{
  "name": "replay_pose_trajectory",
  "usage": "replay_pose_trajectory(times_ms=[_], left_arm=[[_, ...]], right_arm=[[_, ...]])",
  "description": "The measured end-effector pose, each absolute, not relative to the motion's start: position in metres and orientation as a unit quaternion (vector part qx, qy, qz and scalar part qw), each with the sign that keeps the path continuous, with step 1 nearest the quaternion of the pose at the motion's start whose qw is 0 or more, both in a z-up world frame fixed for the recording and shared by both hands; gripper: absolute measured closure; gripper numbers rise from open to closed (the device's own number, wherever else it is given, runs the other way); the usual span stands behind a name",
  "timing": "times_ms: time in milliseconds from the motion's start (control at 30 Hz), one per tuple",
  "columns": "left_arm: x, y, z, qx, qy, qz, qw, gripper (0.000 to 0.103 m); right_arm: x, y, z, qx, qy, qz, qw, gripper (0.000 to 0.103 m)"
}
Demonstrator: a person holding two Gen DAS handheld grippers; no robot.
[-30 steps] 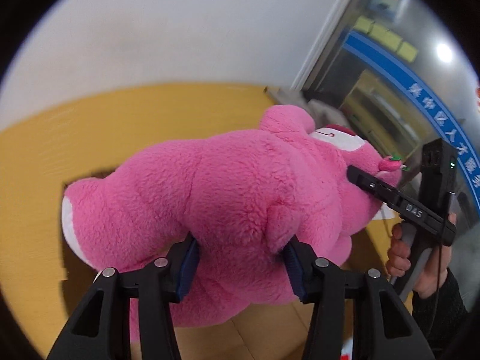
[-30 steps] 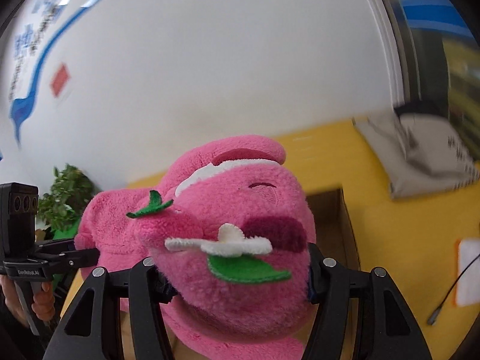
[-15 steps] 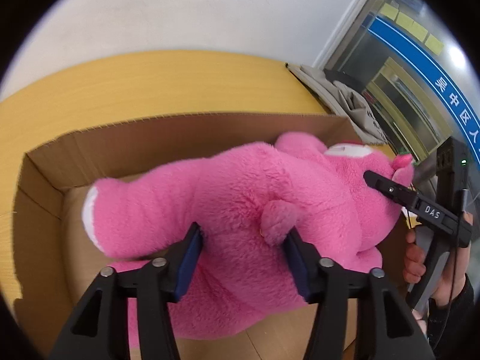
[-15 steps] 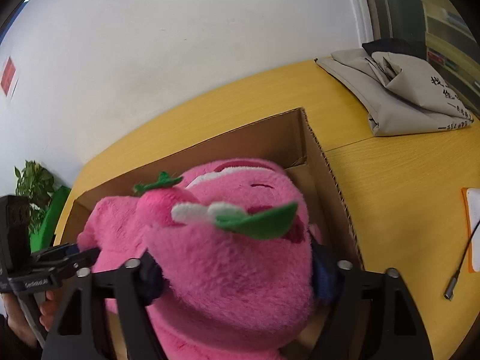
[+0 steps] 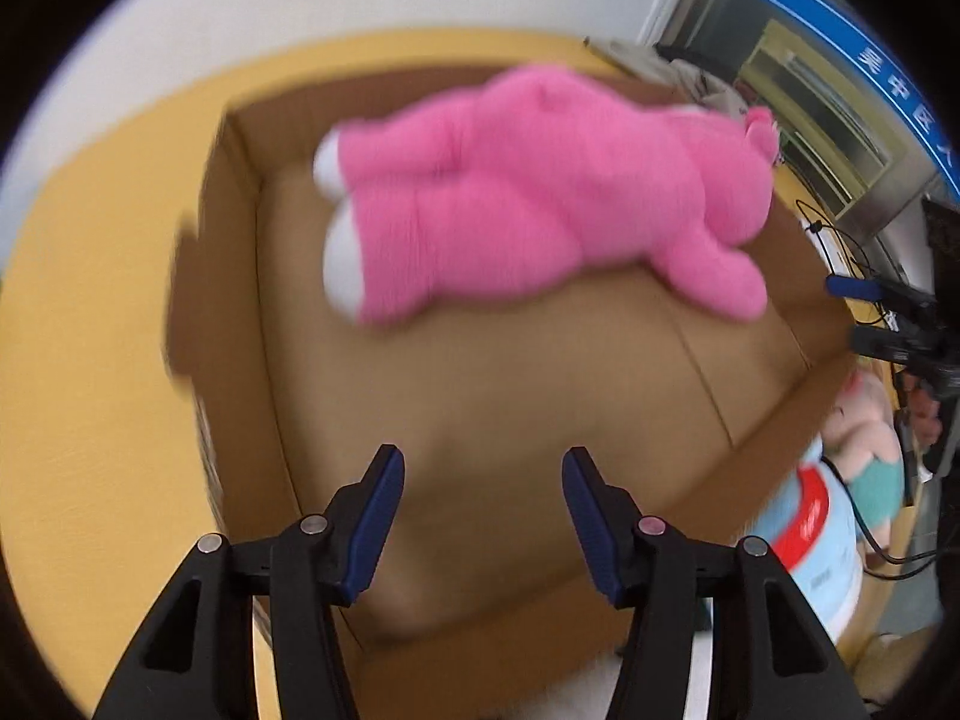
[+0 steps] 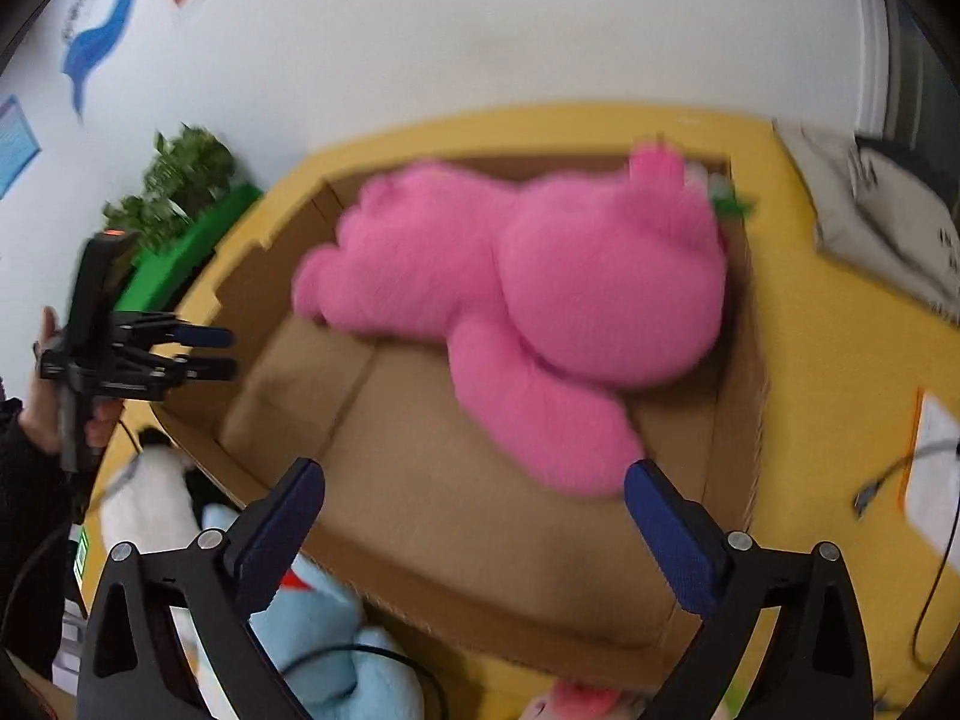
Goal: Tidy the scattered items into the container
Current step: 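Open the left gripper to drop the pink bear into the box, then move the left gripper back toward the remaining plush toys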
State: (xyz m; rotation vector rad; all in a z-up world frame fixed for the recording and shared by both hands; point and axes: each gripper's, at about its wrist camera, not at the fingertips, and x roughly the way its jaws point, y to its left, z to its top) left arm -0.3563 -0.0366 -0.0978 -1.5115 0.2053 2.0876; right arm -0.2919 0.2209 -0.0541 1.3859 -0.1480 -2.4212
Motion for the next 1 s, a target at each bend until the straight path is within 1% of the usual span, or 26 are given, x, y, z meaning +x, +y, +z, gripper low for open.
replay_pose_trajectory(times_ms=[33,100,133,167,267,367,433,467,500,533,567,600,633,667,767,1000], left_arm=[[-0.350,-0.040,-0.104,-0.571,0.073,0.771,0.272,0.052],[-0.336,-0.048,-0.110,-0.576,0.076,0.769,0.266,0.058],[-0.328,-0.053,-0.109,-0.569,0.069,0.773,0.272,0.059],[-0.323,-0.058,-0.108,-0.570,0.056,0.773,0.272,0.059],[-0.307,-0.064,-0.107,-0.571,0.047,0.775,0.269,0.059],[-0.295,-0.068,-0.100,-0.557,0.053,0.793,0.241,0.060],[-0.286,-0.073,-0.080,-0.526,0.043,0.819,0.227,0.060],[-0.279,-0.076,-0.066,-0.506,0.035,0.831,0.228,0.060],[-0.271,-0.080,-0.051,-0.483,0.029,0.845,0.229,0.054],[-0.259,-0.081,-0.032,-0.452,0.026,0.861,0.230,0.050],[-0.245,-0.081,-0.012,-0.423,0.026,0.877,0.226,0.038],[-0.231,-0.082,0.004,-0.398,0.025,0.890,0.221,0.024],[-0.213,-0.082,0.022,-0.370,0.021,0.903,0.217,0.022],[-0.196,-0.080,0.036,-0.349,0.018,0.912,0.214,0.022],[-0.153,-0.070,0.053,-0.317,0.013,0.926,0.205,0.022],[-0.102,-0.040,0.031,-0.318,0.008,0.931,0.181,0.022]], right_arm=[[-0.292,0.222,-0.064,0.504,-0.053,-0.847,0.160,0.006],[-0.287,0.223,-0.082,0.532,-0.048,-0.834,0.137,0.012],[-0.281,0.222,-0.086,0.534,-0.031,-0.835,0.127,0.016],[-0.275,0.220,-0.086,0.530,-0.016,-0.839,0.121,0.016],[-0.264,0.224,-0.087,0.536,-0.023,-0.837,0.114,0.017],[-0.252,0.223,-0.085,0.530,-0.016,-0.841,0.106,0.015],[-0.239,0.223,-0.070,0.502,-0.009,-0.860,0.087,0.006],[-0.231,0.220,-0.058,0.483,-0.010,-0.872,0.082,0.004],[-0.219,0.217,-0.040,0.454,-0.011,-0.887,0.080,0.000],[-0.207,0.213,-0.023,0.426,-0.010,-0.901,0.079,0.000],[-0.194,0.209,-0.009,0.401,-0.005,-0.913,0.076,0.000],[-0.178,0.203,0.007,0.371,0.004,-0.926,0.070,0.000],[-0.162,0.196,0.021,0.344,0.016,-0.937,0.062,0.000],[-0.150,0.188,0.030,0.326,0.028,-0.943,0.054,0.000],[-0.116,0.165,0.045,0.289,0.054,-0.955,0.034,0.000],[-0.068,0.141,0.050,0.266,0.041,-0.963,0.028,0.000]])
